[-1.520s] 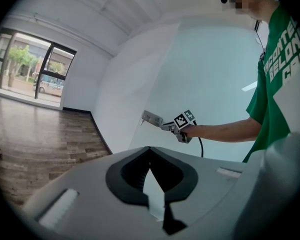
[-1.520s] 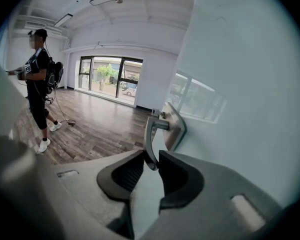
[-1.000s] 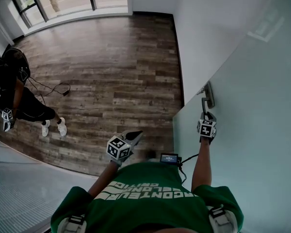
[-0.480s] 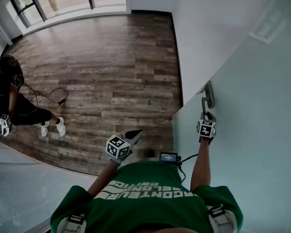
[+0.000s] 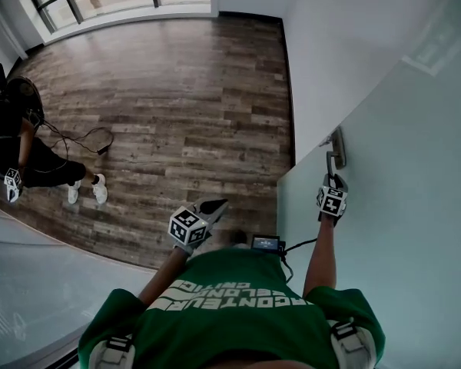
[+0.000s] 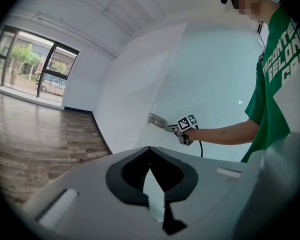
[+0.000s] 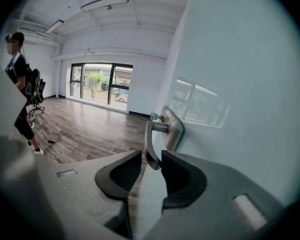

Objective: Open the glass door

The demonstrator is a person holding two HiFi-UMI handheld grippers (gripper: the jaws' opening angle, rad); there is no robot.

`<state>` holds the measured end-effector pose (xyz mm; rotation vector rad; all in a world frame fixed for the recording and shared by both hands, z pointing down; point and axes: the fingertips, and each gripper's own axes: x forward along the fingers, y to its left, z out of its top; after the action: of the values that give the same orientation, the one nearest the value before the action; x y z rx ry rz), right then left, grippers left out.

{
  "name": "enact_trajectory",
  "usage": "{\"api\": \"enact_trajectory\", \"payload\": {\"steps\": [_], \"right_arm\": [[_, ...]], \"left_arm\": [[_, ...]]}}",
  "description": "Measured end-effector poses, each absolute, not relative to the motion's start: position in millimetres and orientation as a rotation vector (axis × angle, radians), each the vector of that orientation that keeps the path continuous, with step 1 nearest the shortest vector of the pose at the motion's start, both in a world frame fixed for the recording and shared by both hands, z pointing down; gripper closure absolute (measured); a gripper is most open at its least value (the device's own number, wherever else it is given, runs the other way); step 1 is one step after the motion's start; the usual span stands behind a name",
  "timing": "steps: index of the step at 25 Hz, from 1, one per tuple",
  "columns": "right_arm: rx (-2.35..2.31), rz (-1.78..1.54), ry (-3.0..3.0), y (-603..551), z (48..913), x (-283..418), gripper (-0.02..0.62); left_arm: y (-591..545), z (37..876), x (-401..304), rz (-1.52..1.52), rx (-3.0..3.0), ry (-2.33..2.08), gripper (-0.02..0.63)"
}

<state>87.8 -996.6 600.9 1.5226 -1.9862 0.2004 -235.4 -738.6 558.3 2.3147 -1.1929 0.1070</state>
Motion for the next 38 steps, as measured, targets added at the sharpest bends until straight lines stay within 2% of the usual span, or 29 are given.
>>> {"api": "enact_trajectory", "payload": {"steps": [4,6,13,18,28,38], "right_arm": [[1.573,0.263,-2.019,-988,602,88,0.409],[1.619,0.244,-2.004,-984,596,88,0.401],[1.495,0.086,-2.140,-952,573,24,0.469],[1.317,0.011,-2.305,-918,547,-51,0.560],[1.121,-0.125,-2.451,-801,486,-131,0.592],[0.857,-0.303,-2.494,-699,464,-154,0.597]], "left_arm": [[-723,555,-248,0.090,2.287,-1.241,0.592],[-712,555,-259,0.082,2.265,-1.274,0.592],[-668,550,-291,0.028,2.195,-1.383,0.592],[-636,549,-303,0.010,2.158,-1.434,0.592],[-570,539,-323,0.014,2.141,-1.499,0.592],[-514,544,-328,0.057,2.090,-1.578,0.592]]}}
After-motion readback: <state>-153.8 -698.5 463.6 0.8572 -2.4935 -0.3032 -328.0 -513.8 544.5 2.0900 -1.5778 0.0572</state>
